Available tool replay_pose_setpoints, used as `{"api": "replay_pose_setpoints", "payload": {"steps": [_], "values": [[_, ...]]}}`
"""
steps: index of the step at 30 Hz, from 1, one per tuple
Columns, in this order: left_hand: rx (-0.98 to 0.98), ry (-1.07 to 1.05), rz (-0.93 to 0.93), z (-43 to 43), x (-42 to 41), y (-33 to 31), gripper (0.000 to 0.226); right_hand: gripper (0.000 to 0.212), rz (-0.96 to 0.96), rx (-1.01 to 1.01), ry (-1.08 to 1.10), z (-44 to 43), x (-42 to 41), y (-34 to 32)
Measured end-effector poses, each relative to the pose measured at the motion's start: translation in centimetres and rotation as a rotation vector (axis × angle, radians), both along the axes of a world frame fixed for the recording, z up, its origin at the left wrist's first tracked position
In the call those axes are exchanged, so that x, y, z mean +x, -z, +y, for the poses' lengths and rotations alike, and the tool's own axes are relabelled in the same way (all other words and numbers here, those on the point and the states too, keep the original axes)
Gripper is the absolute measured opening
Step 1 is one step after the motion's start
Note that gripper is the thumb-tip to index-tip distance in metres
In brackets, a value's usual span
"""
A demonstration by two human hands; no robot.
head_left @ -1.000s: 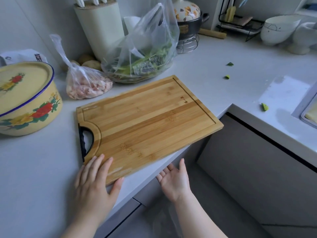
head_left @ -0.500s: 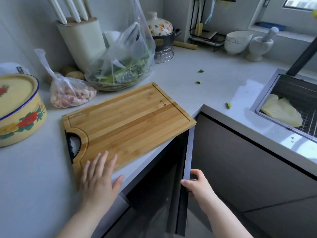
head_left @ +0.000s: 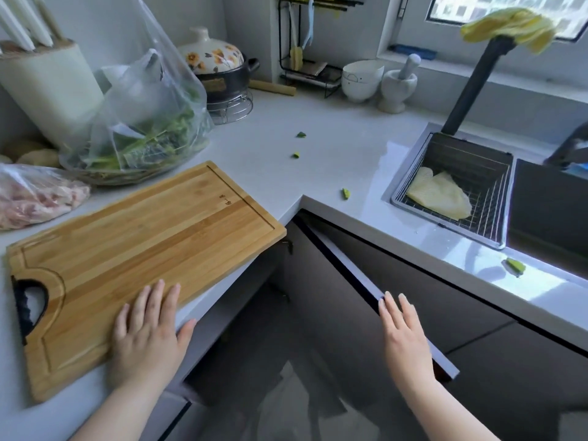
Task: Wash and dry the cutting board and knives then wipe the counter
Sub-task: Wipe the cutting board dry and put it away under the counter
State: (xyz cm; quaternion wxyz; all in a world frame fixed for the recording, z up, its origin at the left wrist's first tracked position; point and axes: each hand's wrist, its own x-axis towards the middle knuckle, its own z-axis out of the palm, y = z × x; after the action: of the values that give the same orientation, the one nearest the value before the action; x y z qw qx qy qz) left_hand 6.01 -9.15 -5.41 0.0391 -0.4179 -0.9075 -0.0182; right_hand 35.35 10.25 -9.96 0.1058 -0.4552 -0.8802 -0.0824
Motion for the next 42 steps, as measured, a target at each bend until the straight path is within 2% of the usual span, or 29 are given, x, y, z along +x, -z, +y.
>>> {"api": "replay_pose_setpoints", "payload": {"steps": [1,3,5,10,13,18,21,22,23,25,26,28,30,32,35,38,42], "values": [[-0.004,-0.007,0.005,0.0,0.0,0.0,0.078,0.058,-0.018,-0.008,-0.024,0.6,0.5,0.3],[-0.011,-0.009,-0.003,0.1,-0.1,-0.1,0.077,0.074,-0.069,-0.080,-0.074,1.8,1.1,1.1],[0.001,-0.018,-0.019,0.2,0.0,-0.4,0.077,0.081,-0.061,-0.060,-0.105,3.1,1.9,1.8],[-0.018,-0.003,-0.166,0.5,0.2,-1.0,0.081,0.079,-0.057,-0.013,-0.163,5.1,3.1,2.7],[-0.019,-0.013,-0.122,0.8,0.4,-1.3,0.078,0.081,-0.079,0.001,-0.159,5.7,3.7,2.3],[-0.086,-0.010,-0.118,0.7,0.2,-1.4,0.076,0.081,-0.013,-0.125,-0.053,4.1,1.6,0.2],[-0.130,0.022,-0.165,0.1,-0.1,-1.5,0.075,0.061,0.211,-0.318,0.074,1.6,-2.9,-1.8],[-0.064,0.030,-0.173,-0.1,-0.4,-1.8,0.075,0.063,0.310,-0.468,0.107,0.5,-4.9,-2.9],[0.022,0.039,-0.196,-0.1,-0.8,-2.6,0.073,0.066,0.463,-0.749,0.144,-0.8,-7.1,-4.3],[0.245,0.007,-0.302,0.2,-2.5,-4.0,0.053,0.067,0.706,-1.160,0.273,-3.2,-11.6,-6.1],[0.315,0.000,-0.345,0.2,-3.8,-4.6,0.039,0.067,0.774,-1.279,0.318,-4.4,-13.8,-6.6],[0.377,-0.050,-0.378,0.2,-7.2,-5.4,0.030,0.071,0.891,-1.434,0.397,-7.0,-18.0,-7.1],[0.335,-0.100,-0.400,0.1,-11.2,-6.3,0.036,0.079,0.984,-1.522,0.483,-9.4,-21.7,-7.3],[0.203,-0.154,-0.449,0.0,-15.2,-6.6,0.050,0.087,1.069,-1.579,0.549,-11.3,-24.6,-7.7],[0.052,-0.168,-0.495,0.4,-19.8,-5.7,0.071,0.093,1.208,-1.575,0.553,-12.7,-27.2,-7.9],[-0.029,-0.143,-0.468,1.0,-22.3,-5.1,0.088,0.090,1.270,-1.496,0.548,-13.3,-28.1,-7.9],[-0.060,-0.139,-0.462,1.9,-23.5,-5.2,0.103,0.076,1.259,-1.388,0.564,-14.0,-28.9,-7.6]]}}
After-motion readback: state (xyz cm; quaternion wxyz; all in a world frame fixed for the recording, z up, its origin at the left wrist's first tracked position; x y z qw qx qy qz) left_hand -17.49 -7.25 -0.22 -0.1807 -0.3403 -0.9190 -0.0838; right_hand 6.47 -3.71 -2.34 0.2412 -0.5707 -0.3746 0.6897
